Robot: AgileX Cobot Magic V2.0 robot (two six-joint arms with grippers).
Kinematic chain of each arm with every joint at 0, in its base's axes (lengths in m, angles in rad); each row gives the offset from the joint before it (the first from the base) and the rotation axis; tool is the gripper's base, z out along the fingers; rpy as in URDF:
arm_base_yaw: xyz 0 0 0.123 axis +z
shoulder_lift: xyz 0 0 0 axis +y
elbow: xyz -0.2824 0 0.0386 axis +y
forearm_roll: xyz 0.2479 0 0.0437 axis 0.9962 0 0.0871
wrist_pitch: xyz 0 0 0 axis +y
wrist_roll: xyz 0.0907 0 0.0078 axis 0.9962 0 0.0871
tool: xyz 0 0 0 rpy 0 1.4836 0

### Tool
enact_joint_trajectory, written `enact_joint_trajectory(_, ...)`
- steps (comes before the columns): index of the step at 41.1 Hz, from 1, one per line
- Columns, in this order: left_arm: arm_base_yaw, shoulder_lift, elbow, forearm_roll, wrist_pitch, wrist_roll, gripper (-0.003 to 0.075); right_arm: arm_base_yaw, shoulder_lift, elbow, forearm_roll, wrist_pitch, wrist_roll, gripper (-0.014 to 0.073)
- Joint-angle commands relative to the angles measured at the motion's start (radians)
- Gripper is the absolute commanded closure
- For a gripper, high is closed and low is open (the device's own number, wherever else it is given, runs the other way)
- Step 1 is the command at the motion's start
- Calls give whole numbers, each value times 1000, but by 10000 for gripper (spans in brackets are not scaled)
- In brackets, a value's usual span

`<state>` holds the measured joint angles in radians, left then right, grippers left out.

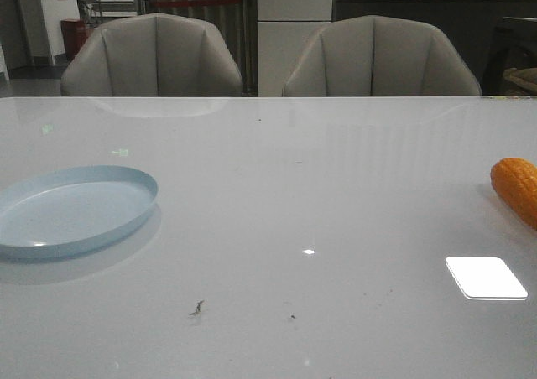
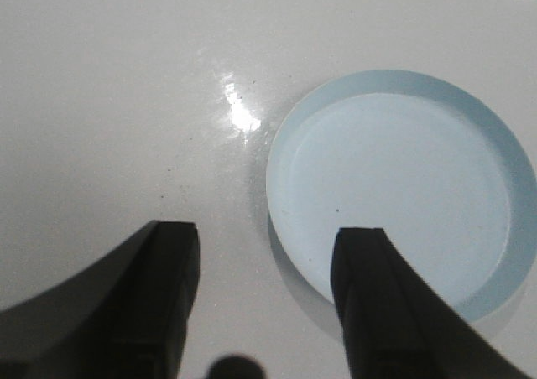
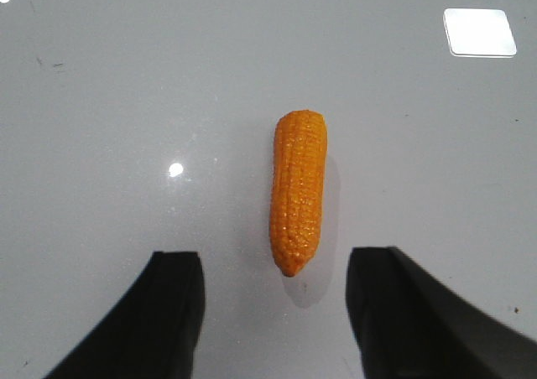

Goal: Place corn on plate with both arms
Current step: 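Lower the left gripper to the light blue plate's rim and grasp it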

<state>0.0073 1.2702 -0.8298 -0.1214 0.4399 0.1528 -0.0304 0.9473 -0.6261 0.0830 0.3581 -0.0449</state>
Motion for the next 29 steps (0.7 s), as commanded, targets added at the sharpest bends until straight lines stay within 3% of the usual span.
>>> enact_joint_trajectory(1,22,94,-144,-16,11,-29,301,1,-5,-35,-7,-69,-10,105)
enact_joint_trajectory(17,30,476,-524,-53,323,-29,301,1,-5,-35,-7,-58,-10,105)
enact_joint_trajectory(29,30,615,-578,-126,341,-29,301,1,-5,-35,-7,-13,-10,105)
